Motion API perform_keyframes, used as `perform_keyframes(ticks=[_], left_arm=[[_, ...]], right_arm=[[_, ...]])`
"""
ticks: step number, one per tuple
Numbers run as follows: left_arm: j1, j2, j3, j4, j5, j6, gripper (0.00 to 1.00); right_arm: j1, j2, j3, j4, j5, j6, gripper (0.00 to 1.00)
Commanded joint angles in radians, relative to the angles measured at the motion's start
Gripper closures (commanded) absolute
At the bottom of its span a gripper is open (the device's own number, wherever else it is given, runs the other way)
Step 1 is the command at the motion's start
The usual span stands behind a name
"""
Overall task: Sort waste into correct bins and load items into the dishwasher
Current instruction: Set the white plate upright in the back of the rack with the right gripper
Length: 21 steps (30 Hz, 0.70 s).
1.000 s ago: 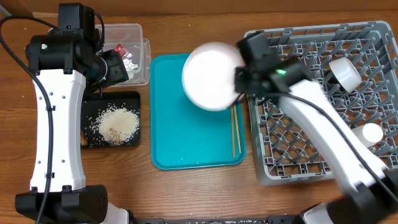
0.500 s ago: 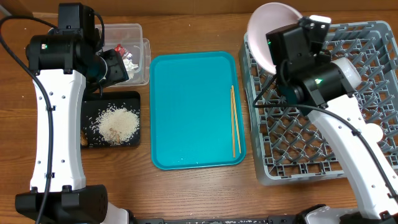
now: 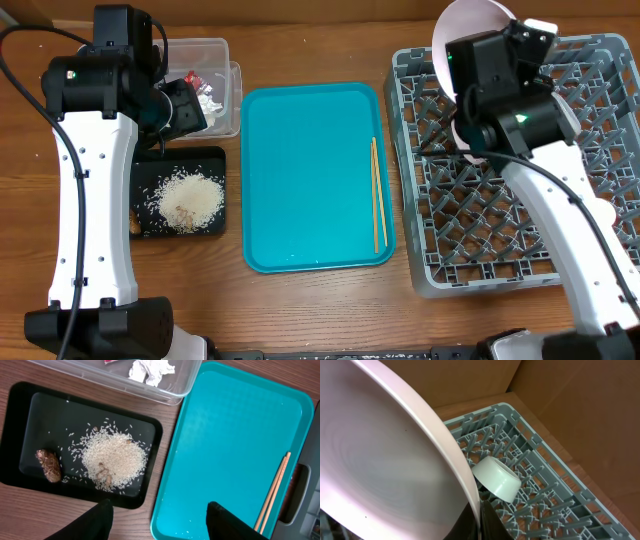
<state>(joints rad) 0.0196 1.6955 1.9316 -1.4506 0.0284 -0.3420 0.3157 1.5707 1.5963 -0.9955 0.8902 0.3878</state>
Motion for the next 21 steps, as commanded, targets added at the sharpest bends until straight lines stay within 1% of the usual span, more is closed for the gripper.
perform_keyframes(ticks=[1,5,12,21], left_arm=[[-0.007,-0.015,0.012,0.002,-0.01,-0.01,0.38],[-0.007,-0.015,0.012,-0.004,-0.01,-0.01,0.38],[-0.007,-0.015,0.012,-0.004,-0.01,-0.01,0.38],[-0.007,-0.015,0.012,-0.005,-0.01,-0.01,0.38]], right_arm=[[0.001,0.067,-0.008,0.031,0.072,0.01,0.96],[0.001,0.143,-0.008,0.045,0.086,0.012,0.96],[0.001,0.243,-0.008,0.044,0.089,0.071,0.96],[0.001,0.269,-0.008,0.045,0.089,0.089,0.96]])
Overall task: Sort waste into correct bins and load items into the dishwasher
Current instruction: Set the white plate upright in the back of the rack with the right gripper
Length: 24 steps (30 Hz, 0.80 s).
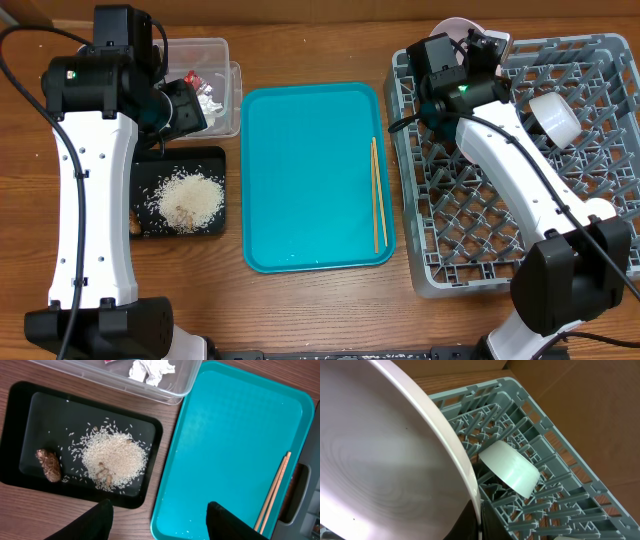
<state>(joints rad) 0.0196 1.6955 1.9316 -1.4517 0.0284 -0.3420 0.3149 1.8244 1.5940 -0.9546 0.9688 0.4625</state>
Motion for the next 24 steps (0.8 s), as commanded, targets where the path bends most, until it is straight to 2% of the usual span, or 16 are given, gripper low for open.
perform_keyframes(ticks=[1,5,8,17,24], left_arm=[[-0.007,-0.015,0.012,-0.003,-0.01,-0.01,0.38],[-0.007,-0.015,0.012,-0.006,-0.01,-0.01,0.38],[-0.007,-0.015,0.012,-0.011,-0.01,-0.01,0.38],[-0.007,-0.015,0.012,-0.011,-0.01,-0.01,0.38],[-0.007,-0.015,0.012,-0.014,-0.01,-0.01,0.38]], right_arm=[[0.002,0.015,-0.006,0.004,0.014,0.019,0.96],[0.002,0.015,-0.006,0.008,0.091,0.108,0.96],[0.002,0.017,-0.006,0.019,0.096,0.118,0.96],[0.002,0.018,-0.013,0.014,-0.026,0.12,0.96],[0.006,0.033,-0.024,-0.047,-0.051,0.204,0.96]])
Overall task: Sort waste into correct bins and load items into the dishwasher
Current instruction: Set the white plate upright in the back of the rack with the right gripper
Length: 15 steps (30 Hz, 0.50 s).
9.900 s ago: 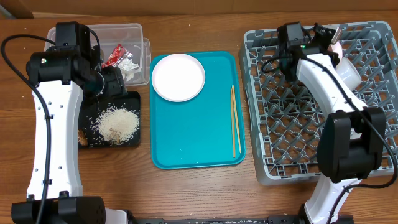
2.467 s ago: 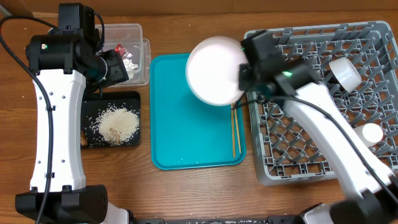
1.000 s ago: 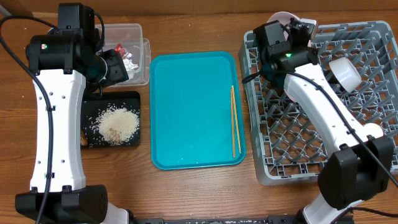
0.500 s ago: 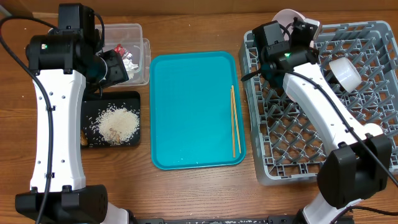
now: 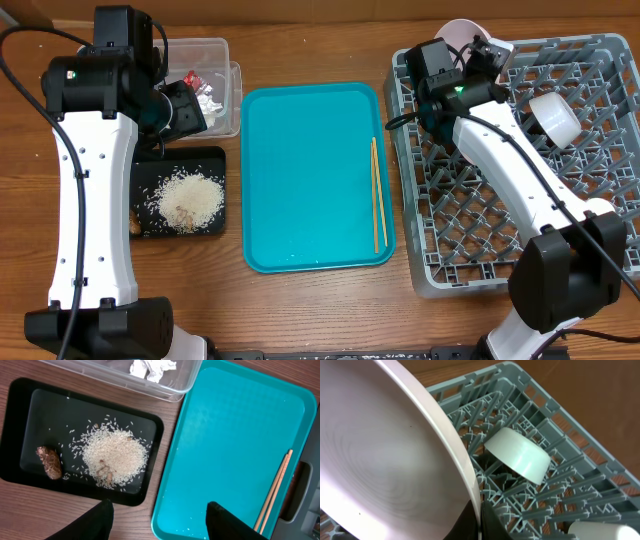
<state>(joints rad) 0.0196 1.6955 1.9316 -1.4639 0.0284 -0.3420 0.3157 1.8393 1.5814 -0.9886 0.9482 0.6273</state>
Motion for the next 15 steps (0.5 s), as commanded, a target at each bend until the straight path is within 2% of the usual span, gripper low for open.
perform_keyframes(ticks=[1,6,9,15], left_arm=[[-0.007,-0.015,0.012,-0.002,-0.01,-0.01,0.38],[-0.007,-0.015,0.012,-0.003,-0.01,-0.01,0.38],[-0.007,-0.015,0.012,-0.004,-0.01,-0.01,0.38],[-0.007,-0.015,0.012,-0.003,-0.01,-0.01,0.38]], right_arm=[[0.005,0.019,-0.011,-0.017,-0.045,0.04,0.96],[0.005,0.019,-0.011,-0.031,-0.139,0.048,0.96],[0.005,0.019,-0.011,-0.077,-0.142,0.111,0.96],[0.01,0.019,-0.011,-0.121,-0.166,0.107,0.96]])
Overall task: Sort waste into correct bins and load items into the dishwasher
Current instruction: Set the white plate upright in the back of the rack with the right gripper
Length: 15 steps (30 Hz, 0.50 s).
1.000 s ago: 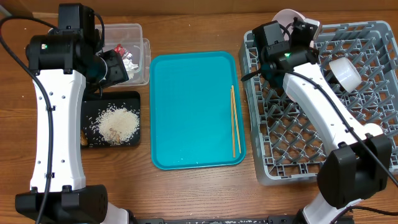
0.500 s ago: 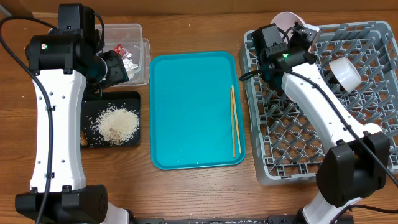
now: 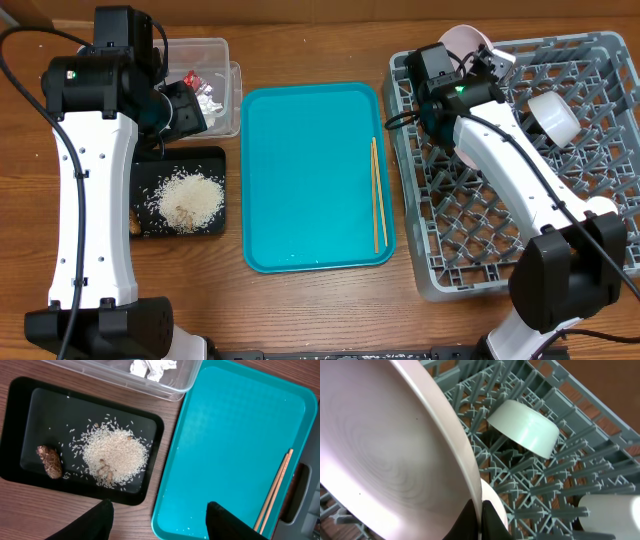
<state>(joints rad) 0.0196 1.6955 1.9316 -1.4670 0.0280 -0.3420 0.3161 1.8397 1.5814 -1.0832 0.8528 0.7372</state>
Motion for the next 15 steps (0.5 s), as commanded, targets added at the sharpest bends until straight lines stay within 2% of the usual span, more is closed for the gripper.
perform_keyframes(ticks=[1,5,15], left_arm=[[-0.007,-0.015,0.012,0.0,-0.01,-0.01,0.38],[-0.007,-0.015,0.012,0.001,-0.01,-0.01,0.38],[-0.007,-0.015,0.012,0.002,-0.01,-0.01,0.38]], right_arm=[[0.013,0.019,-0.011,-0.031,-0.094,-0.012,0.96],[0.036,0.019,-0.011,-0.061,-0.128,-0.037,0.96],[0.045,0.018,0.017,-0.049,-0.002,-0.043,0.96]])
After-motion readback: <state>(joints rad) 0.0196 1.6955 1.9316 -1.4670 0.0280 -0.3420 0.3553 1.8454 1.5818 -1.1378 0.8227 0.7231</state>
